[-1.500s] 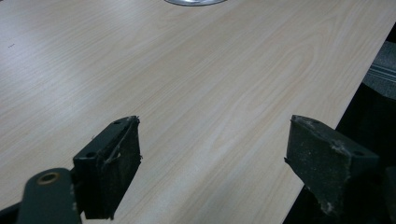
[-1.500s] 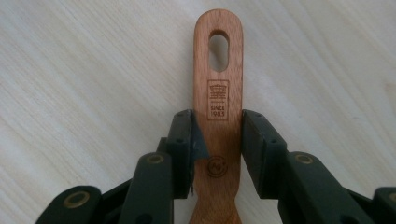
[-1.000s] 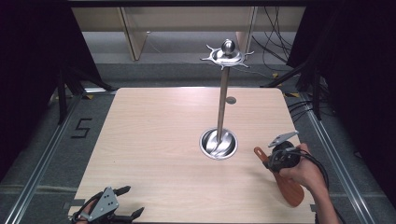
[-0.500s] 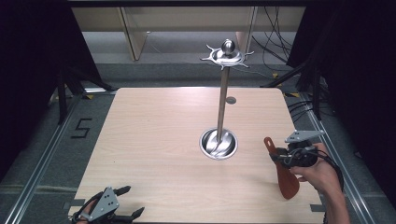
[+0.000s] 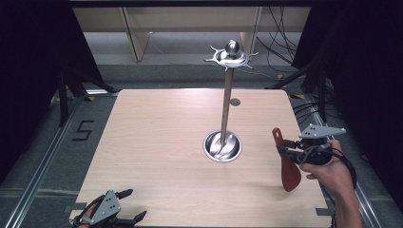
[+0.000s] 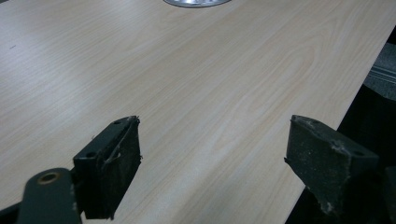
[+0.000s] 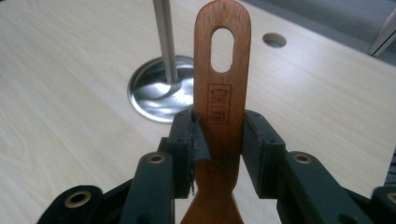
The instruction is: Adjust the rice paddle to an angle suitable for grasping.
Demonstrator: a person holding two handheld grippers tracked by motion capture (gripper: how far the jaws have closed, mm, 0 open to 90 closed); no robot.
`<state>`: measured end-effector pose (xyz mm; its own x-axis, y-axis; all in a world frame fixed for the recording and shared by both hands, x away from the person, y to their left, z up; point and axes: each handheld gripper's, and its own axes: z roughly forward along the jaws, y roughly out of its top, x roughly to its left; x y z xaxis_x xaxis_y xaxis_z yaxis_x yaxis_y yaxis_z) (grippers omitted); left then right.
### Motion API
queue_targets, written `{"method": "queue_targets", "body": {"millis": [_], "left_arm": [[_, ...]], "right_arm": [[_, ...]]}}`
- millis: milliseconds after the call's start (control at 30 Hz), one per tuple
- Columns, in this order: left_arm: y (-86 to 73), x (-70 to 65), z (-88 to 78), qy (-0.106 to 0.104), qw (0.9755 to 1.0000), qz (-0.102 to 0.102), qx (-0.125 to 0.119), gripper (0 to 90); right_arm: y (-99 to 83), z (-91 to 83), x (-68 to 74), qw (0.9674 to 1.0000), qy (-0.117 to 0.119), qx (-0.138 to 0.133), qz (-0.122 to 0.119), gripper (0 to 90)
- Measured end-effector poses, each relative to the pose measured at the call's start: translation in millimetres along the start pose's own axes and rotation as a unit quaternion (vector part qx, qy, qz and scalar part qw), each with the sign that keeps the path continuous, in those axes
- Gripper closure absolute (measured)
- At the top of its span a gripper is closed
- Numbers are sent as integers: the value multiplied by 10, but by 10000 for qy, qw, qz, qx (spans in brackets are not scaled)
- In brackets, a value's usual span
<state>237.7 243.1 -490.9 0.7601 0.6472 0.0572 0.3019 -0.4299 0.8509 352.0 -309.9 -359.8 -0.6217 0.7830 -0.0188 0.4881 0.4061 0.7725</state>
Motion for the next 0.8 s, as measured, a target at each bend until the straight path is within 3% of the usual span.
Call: {"method": "queue_targets", "body": {"millis": [33, 100, 133, 167, 233, 333, 400, 433, 467, 500, 533, 567, 800], "left_arm": [[4, 12, -2, 5, 9999, 120, -7, 172], [1, 1, -1, 2, 10000, 38, 10, 172], [5, 14, -1, -1, 9999, 127, -1, 172], [1, 3, 0, 6, 10000, 22, -5, 172], [7, 20, -7, 3, 9998, 180, 6, 172], [1, 2, -3, -5, 10000, 9, -8, 172], [2, 2, -3, -6, 10000, 34, -10, 172], [8, 19, -8, -3, 9998, 191, 22, 172], [9, 21, -8, -6, 9998, 217, 24, 172], [2, 0, -6, -9, 10000, 29, 23, 172], [8, 16, -6, -5, 9999, 155, 10, 172], [3, 0, -2, -18, 10000, 23, 1, 172], [1, -4, -9, -13, 10000, 25, 2, 172]], "right_arm": [[54, -12, 12, 10000, 24, -85, -15, 671], [109, -31, 18, 9998, 55, -159, -52, 671], [109, -31, 18, 9998, 55, -159, -52, 671], [179, -41, 30, 9995, 15, -324, -58, 671], [243, -59, 56, 9991, 3, -425, -95, 671], [303, -77, 79, 9986, 32, -511, -142, 671], [360, -87, 105, 9979, 4, -628, -130, 671], [420, -99, 128, 9973, 23, -718, -172, 671], [445, -112, 130, 9973, 58, -710, -195, 671], [445, -112, 130, 9973, 58, -710, -195, 671], [480, -119, 145, 9966, 68, -797, -183, 671], [537, -141, 164, 9960, 89, -857, -237, 671], [702, -177, 225, 9926, 104, -1156, -365, 670]]}}
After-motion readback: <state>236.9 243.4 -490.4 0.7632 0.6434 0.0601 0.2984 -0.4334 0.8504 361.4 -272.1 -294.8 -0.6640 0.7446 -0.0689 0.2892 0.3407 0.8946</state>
